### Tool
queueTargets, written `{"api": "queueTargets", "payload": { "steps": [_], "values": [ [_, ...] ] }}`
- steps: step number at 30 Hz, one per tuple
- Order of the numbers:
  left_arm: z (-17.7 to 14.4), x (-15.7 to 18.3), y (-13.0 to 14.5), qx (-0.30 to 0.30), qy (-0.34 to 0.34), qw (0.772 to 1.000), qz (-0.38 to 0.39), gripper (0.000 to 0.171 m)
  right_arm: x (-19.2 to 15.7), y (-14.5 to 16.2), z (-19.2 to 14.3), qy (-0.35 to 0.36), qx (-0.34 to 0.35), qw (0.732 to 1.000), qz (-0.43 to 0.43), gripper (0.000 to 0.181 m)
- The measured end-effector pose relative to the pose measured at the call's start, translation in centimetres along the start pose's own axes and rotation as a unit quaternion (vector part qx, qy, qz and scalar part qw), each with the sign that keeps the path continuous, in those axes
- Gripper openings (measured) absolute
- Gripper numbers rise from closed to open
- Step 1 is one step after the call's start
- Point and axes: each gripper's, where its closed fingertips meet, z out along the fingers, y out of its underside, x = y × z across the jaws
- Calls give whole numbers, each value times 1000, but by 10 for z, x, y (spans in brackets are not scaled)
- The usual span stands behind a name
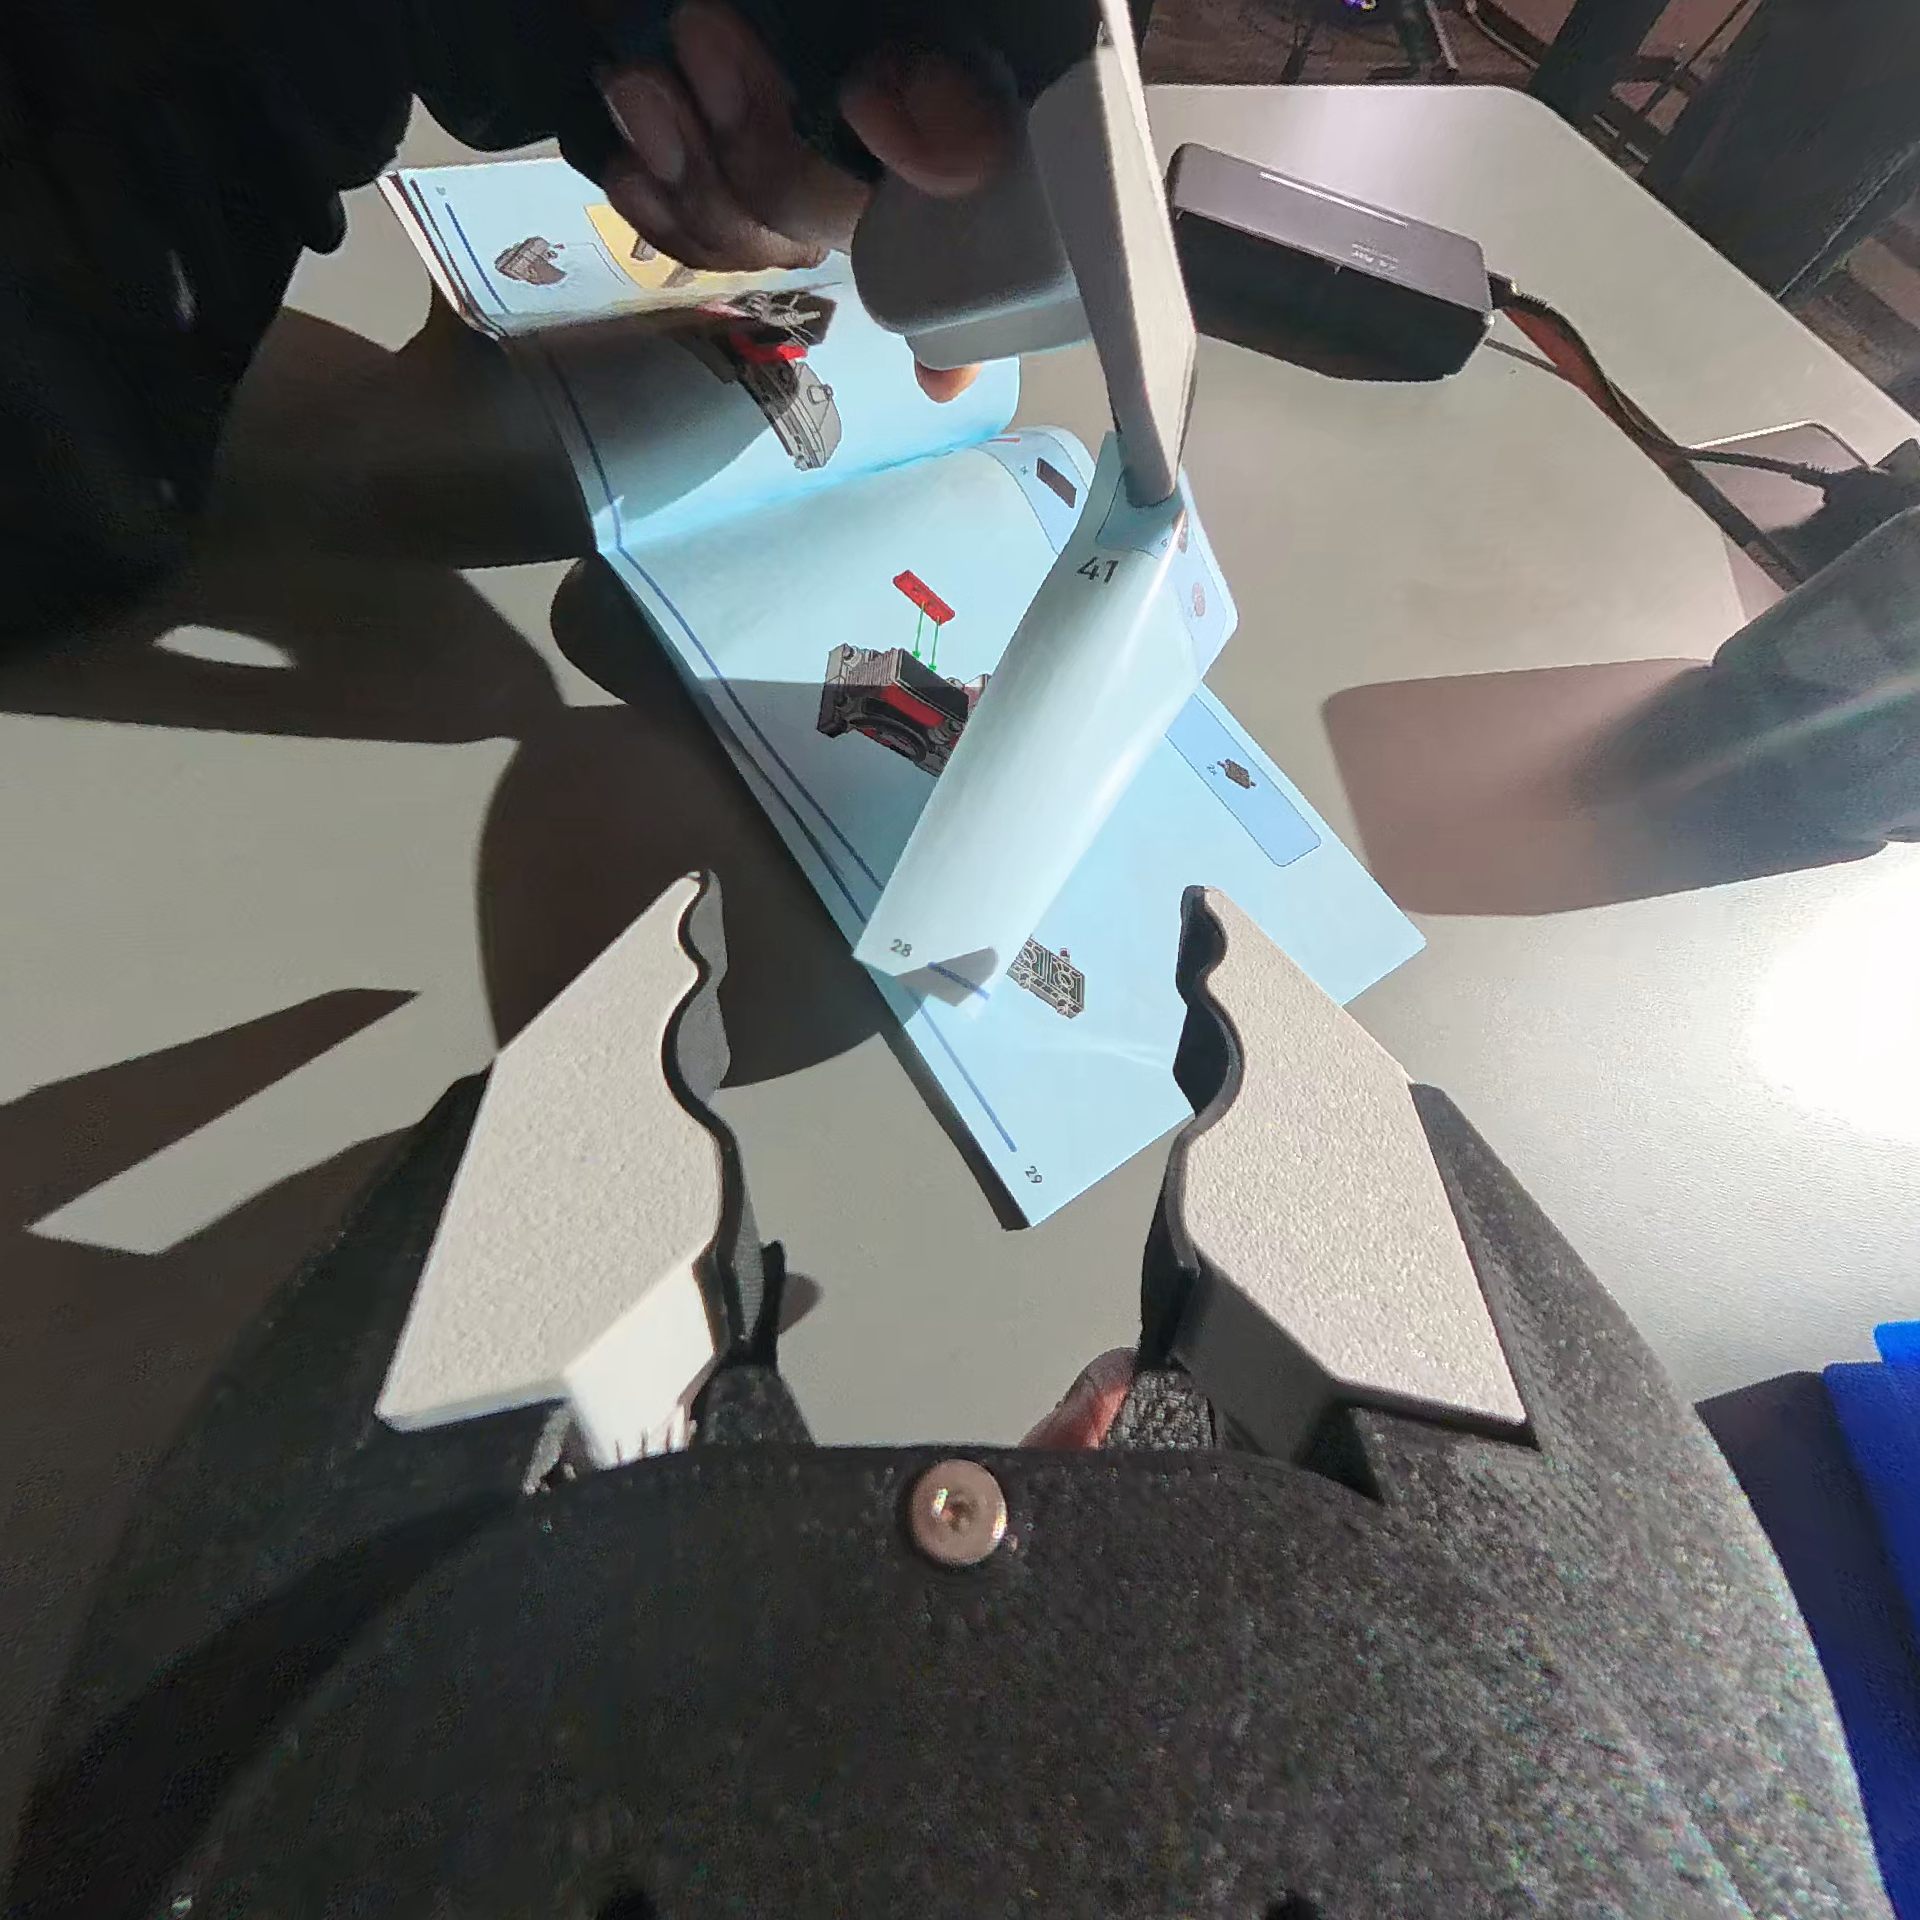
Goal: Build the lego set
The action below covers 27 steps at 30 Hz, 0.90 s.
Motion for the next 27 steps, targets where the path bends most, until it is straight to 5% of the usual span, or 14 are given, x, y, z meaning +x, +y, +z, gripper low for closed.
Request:
{"api": "queueTargets", "payload": {
  "steps": [9, 15, 27],
  "values": [
    [-46, 12, -5, 64, 3, 998, 28, 1, 0, -1, -3, -5, 9, 1000, 4, 89],
    [-107, 3, 41, 74, 6, 997, 21, 2, 0, -2, -5, -15, 17, 1000, 14, 88],
    [-200, -74, 115, 51, -35, 994, -87, 7, -2, 0, -2, -31, 9, 999, 22, 86]
  ]
}}
